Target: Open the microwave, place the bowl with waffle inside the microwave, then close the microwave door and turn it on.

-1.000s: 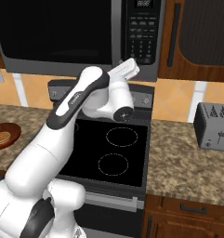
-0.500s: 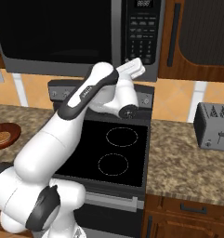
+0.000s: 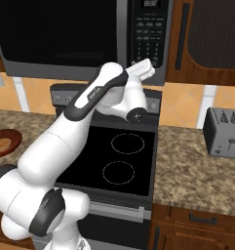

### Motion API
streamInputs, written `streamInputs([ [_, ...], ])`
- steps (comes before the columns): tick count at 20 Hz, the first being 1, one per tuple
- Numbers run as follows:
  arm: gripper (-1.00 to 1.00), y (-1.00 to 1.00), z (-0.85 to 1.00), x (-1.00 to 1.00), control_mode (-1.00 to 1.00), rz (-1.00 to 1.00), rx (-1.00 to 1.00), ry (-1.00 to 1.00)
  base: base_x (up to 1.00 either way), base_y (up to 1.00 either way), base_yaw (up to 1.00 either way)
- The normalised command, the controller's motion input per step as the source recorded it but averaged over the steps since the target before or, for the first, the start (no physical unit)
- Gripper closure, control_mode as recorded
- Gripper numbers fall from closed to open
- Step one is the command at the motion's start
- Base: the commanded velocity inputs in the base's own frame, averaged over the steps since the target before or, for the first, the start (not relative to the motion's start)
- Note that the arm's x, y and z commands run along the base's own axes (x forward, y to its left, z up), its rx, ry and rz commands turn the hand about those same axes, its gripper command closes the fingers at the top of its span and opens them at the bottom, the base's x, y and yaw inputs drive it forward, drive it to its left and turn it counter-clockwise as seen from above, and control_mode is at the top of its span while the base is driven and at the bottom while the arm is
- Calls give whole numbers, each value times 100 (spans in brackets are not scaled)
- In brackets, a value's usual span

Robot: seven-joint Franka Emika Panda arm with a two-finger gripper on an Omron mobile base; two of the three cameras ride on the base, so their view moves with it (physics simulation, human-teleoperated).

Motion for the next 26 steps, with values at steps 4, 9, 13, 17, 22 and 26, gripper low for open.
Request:
streamInputs([
  [4,-100,33,2,7,-100,0,0,0,0,0,0],
  [9,100,64,0,0,-100,0,-2,0,0,0,0],
  [13,100,62,0,-4,-100,5,-5,0,0,0,0],
  [17,100,20,6,-47,-100,14,-4,-2,0,0,0],
  [22,100,-9,14,-98,-100,30,-15,-5,0,0,0],
  [26,100,-12,13,-100,-100,34,-21,-6,0,0,0],
])
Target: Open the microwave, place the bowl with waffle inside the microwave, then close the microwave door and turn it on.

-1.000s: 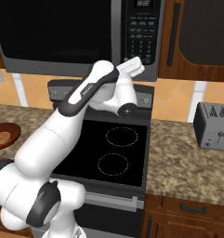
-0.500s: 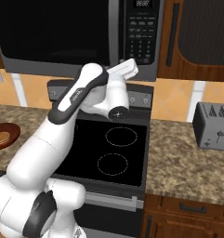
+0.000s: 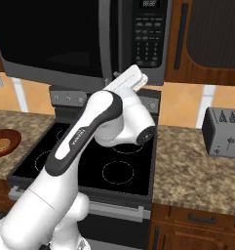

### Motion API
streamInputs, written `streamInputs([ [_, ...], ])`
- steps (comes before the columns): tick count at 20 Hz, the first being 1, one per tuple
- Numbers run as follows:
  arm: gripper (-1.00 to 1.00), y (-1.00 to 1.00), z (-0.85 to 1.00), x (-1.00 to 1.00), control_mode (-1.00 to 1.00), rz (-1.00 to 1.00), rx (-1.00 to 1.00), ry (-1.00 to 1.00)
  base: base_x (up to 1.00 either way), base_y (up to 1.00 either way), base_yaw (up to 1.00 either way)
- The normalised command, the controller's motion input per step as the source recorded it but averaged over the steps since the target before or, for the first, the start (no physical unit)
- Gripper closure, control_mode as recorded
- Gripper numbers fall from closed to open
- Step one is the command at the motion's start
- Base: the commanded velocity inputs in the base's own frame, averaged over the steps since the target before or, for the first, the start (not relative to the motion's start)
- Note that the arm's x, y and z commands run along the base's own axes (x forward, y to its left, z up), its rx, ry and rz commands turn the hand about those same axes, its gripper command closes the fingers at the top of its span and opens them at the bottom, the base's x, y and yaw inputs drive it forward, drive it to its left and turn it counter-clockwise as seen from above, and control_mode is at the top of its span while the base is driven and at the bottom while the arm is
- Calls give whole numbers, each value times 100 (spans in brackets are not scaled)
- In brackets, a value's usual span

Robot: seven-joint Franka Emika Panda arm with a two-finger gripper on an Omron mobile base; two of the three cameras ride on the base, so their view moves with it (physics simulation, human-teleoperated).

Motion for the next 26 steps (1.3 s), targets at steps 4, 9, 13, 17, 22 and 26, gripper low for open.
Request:
streamInputs([
  [4,100,-2,2,-100,-100,26,-16,-7,0,0,0],
  [9,100,0,0,-100,-100,23,-8,-1,0,0,0],
  [13,100,0,0,-100,-100,15,-4,-11,0,0,0],
  [17,100,-4,-24,54,-100,1,-1,1,0,0,0],
  [22,100,-73,-12,100,-100,19,5,0,0,0,0],
  [26,-100,-74,-6,100,-100,28,1,0,0,0,0],
])
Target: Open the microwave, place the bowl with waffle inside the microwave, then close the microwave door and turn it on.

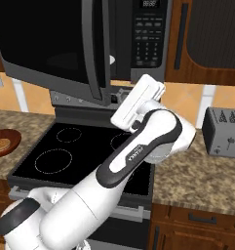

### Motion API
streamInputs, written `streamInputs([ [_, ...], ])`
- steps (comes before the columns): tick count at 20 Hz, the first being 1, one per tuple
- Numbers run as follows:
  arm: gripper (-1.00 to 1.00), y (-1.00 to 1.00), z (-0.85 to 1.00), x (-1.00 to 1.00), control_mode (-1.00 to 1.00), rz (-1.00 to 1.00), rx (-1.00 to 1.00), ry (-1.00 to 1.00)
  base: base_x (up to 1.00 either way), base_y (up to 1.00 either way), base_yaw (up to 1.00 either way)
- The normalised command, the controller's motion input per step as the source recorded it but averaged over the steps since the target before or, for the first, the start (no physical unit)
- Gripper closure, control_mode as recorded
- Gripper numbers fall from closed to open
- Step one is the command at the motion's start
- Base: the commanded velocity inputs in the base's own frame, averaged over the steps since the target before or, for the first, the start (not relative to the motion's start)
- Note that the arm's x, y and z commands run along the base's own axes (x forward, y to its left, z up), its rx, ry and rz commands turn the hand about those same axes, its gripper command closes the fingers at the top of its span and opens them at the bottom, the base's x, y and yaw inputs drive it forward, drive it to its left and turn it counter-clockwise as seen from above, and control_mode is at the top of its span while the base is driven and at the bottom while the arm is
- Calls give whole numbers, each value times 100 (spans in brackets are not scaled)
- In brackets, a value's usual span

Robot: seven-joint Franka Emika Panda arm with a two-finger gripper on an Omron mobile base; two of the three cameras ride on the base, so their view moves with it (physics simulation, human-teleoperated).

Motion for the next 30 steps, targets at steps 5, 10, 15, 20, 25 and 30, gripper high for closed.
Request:
streamInputs([
  [5,-100,1,-1,67,-100,28,-1,-13,0,0,0],
  [10,-100,89,15,-20,-100,11,-7,-28,0,0,0],
  [15,-100,92,39,-96,-100,16,-2,-36,0,0,0],
  [20,-100,80,26,-100,-100,18,0,-31,0,0,0],
  [25,-100,99,-6,-100,-100,12,0,-16,0,0,0],
  [30,-100,100,-52,-100,-100,4,-3,-7,0,0,0],
])
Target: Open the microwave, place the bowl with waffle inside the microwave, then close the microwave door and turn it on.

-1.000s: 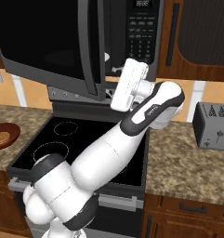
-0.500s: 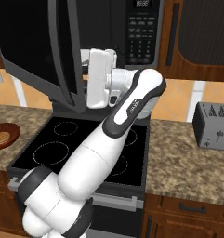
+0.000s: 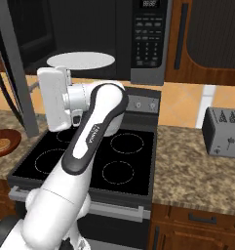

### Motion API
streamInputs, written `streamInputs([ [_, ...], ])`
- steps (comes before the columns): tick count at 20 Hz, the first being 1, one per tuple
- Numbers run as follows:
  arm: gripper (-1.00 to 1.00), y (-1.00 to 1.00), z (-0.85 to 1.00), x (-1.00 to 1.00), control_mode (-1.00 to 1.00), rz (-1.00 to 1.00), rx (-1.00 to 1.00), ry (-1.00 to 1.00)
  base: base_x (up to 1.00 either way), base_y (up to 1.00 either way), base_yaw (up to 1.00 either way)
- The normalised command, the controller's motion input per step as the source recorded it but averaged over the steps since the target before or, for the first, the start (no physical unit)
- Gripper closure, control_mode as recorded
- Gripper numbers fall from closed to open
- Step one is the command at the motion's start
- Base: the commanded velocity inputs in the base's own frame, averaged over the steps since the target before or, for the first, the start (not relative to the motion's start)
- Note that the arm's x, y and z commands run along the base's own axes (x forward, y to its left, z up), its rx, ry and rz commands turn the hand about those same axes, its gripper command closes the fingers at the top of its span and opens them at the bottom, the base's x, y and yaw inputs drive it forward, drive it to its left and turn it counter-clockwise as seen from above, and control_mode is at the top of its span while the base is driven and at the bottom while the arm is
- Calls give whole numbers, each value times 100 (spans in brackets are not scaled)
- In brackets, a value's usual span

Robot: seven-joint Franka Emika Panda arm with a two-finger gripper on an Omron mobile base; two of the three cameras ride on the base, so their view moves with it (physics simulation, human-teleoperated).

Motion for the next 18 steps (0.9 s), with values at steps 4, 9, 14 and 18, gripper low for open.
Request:
streamInputs([
  [4,-100,100,-55,-94,-100,-3,-9,-7,0,0,0],
  [9,-100,100,-34,-23,-100,-16,-13,-1,0,0,0],
  [14,-100,100,3,22,-100,-27,-16,0,0,0,0],
  [18,-100,100,-9,43,-100,-24,-17,4,0,0,0],
])
